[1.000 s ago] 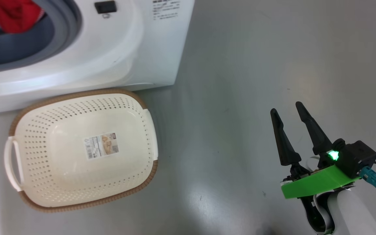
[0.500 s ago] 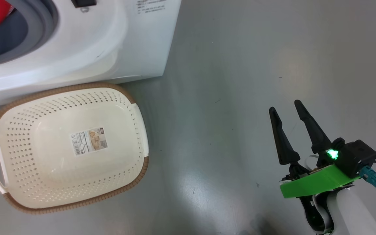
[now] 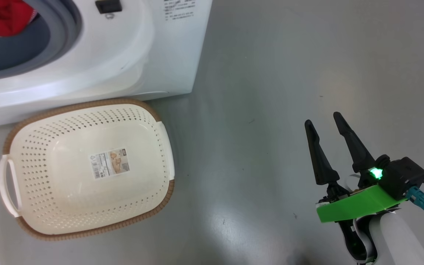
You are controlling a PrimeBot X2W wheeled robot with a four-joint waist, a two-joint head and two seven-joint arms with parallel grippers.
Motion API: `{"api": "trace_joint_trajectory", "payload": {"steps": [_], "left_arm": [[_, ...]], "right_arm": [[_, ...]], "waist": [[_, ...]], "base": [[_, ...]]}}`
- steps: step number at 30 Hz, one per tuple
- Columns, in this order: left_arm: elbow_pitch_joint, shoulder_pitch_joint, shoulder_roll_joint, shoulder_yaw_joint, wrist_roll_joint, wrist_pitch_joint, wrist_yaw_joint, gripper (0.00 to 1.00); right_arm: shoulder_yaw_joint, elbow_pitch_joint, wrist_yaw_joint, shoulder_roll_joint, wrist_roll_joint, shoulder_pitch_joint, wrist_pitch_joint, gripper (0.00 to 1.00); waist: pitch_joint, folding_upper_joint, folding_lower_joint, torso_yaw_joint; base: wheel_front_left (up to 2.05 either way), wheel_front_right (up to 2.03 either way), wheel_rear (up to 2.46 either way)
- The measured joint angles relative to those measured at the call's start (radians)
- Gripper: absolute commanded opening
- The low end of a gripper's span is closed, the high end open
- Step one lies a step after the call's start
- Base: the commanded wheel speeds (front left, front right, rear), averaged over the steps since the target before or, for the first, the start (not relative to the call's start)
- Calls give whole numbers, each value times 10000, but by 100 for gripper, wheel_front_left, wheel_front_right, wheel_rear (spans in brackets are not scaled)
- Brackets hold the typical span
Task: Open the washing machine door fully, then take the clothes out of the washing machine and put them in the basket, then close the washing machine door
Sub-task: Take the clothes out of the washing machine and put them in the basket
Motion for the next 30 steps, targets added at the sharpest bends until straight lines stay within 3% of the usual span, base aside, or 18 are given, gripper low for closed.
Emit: {"api": "trace_joint_trajectory", "payload": {"steps": [10,20,30], "left_arm": [[-2255,1331,-293,1467,-25,0,0,0],[-5022,3832,-1425,4178,52,-2,0,0],[-8241,6292,-2422,4539,635,-2,0,0]], "right_arm": [[-46,176,2,0,0,1,0,100],[-111,401,2,-2,0,125,0,100],[-357,546,2,0,-15,533,0,100]], "waist": [[-468,0,0,266],[-1268,0,0,528],[-2011,0,0,1067]], "base": [[0,0,0],[0,0,0],[0,0,0]]}}
